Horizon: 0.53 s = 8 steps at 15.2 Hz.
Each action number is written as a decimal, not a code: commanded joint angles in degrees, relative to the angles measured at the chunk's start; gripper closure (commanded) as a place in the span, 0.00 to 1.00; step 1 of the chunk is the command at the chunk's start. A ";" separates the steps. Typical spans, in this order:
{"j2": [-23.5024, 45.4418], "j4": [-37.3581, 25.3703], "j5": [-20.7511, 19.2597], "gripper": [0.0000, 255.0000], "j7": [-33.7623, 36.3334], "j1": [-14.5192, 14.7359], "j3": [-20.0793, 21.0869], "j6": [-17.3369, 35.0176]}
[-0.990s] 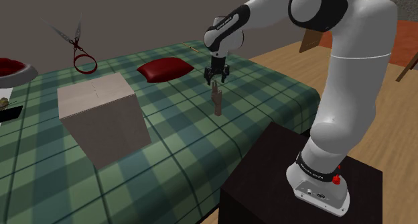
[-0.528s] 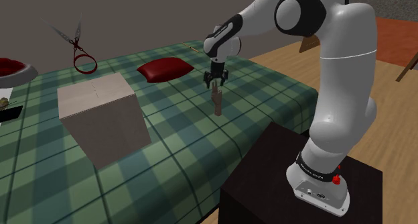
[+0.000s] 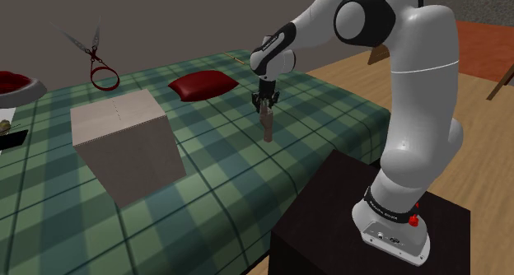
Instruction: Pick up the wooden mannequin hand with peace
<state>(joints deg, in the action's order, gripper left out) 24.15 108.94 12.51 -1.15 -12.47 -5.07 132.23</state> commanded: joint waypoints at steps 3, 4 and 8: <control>0.01 0.13 -0.01 1.00 -0.02 -0.01 -0.01 -0.05; 0.03 0.11 -0.01 1.00 0.00 0.00 0.00 -0.05; -0.72 -0.51 -0.28 1.00 0.30 0.04 -0.13 -1.39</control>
<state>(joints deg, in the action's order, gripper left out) 23.77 108.52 12.31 -0.89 -12.40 -5.13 131.28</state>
